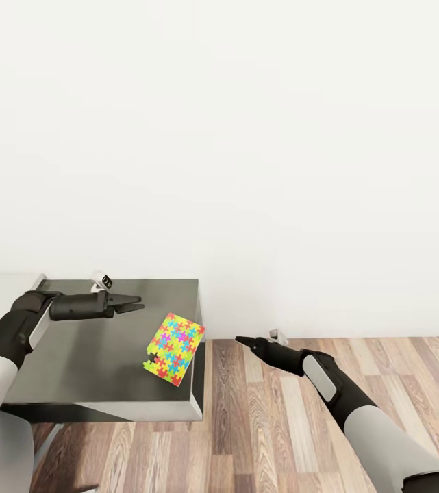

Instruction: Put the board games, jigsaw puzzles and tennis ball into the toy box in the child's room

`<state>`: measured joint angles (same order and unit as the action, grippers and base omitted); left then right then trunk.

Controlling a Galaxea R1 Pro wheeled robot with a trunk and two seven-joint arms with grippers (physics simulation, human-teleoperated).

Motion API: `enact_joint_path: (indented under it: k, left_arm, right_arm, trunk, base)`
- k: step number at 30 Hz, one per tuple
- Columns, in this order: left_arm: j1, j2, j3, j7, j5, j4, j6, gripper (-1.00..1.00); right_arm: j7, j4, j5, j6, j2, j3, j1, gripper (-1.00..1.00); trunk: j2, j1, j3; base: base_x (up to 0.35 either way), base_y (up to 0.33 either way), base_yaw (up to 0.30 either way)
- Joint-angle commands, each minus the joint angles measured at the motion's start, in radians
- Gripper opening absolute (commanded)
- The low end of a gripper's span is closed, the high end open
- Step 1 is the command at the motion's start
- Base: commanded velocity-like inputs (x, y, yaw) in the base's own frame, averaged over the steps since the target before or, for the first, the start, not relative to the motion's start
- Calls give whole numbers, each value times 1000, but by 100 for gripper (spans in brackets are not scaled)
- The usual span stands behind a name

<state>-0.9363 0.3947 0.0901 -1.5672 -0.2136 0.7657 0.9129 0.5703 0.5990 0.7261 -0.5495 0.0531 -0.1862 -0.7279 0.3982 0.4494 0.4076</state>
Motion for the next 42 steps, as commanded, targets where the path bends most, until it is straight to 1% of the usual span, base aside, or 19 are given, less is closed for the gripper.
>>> enact_joint_path:
  k: [1, 3, 4, 6, 7, 9, 11, 15, 21, 31, 36, 42]
  left_arm:
    - [-1, 1, 4, -4, -3, 0, 11, 100]
    - [-1, 2, 4, -4, -3, 0, 11, 100]
    - [-1, 1, 4, -4, -3, 0, 11, 100]
    - [-1, 0, 4, -4, -3, 0, 11, 100]
    - [-1, -3, 4, -4, -3, 1, 11, 100]
    - [-1, -6, 6, -4, -3, 1, 12, 100]
    - [-1, -9, 8, -4, -3, 1, 14, 100]
    - [-1, -10, 8, -4, -3, 1, 15, 100]
    - [-1, -10, 5, -4, -1, 1, 14, 100]
    - [0, -10, 5, -4, -2, 1, 8, 100]
    - [1, -10, 5, -4, -3, 1, 8, 100]
    - [1, -10, 5, -4, -3, 1, 8, 100]
  right_arm:
    - [-2, 0, 6, -5, -3, -4, -1, 100]
    - [-4, 0, 5, -8, -15, -6, -1, 100]
    - [-7, -1, 5, -11, -34, -7, -1, 100]
    - [-11, -3, 5, -18, -54, -8, -1, 100]
    - [-18, -4, 4, -29, -73, -8, -1, 100]
    - [-32, -4, 3, -57, -94, -8, -1, 100]
    - [-48, -4, 3, -89, -105, -7, -1, 100]
    - [-60, -2, 4, -125, -110, -5, -1, 100]
    - [-50, 4, 10, -138, -99, 2, -1, 100]
    - [-48, 9, 7, -130, -97, 2, 0, 100]
    - [-49, 10, 5, -128, -97, 2, 0, 100]
    - [-49, 11, 4, -87, -97, -4, -1, 100]
  trunk:
    - [2, 1, 2]
    - [2, 1, 2]
    - [2, 1, 2]
    - [2, 1, 2]
    - [2, 1, 2]
    - [2, 1, 2]
    - [2, 1, 2]
    - [2, 1, 2]
    - [2, 1, 2]
    - [2, 1, 2]
    - [2, 1, 2]
    - [2, 1, 2]
  base:
    - [10, 6, 0]
    - [7, 4, 0]
    - [4, 2, 0]
    - [3, 2, 0]
    - [2, 1, 0]
    - [1, 0, 0]
    - [0, 0, 0]
    - [0, 0, 0]
    - [0, 0, 0]
    - [4, 0, 0]
    - [104, 0, 0]
    - [170, 0, 0]
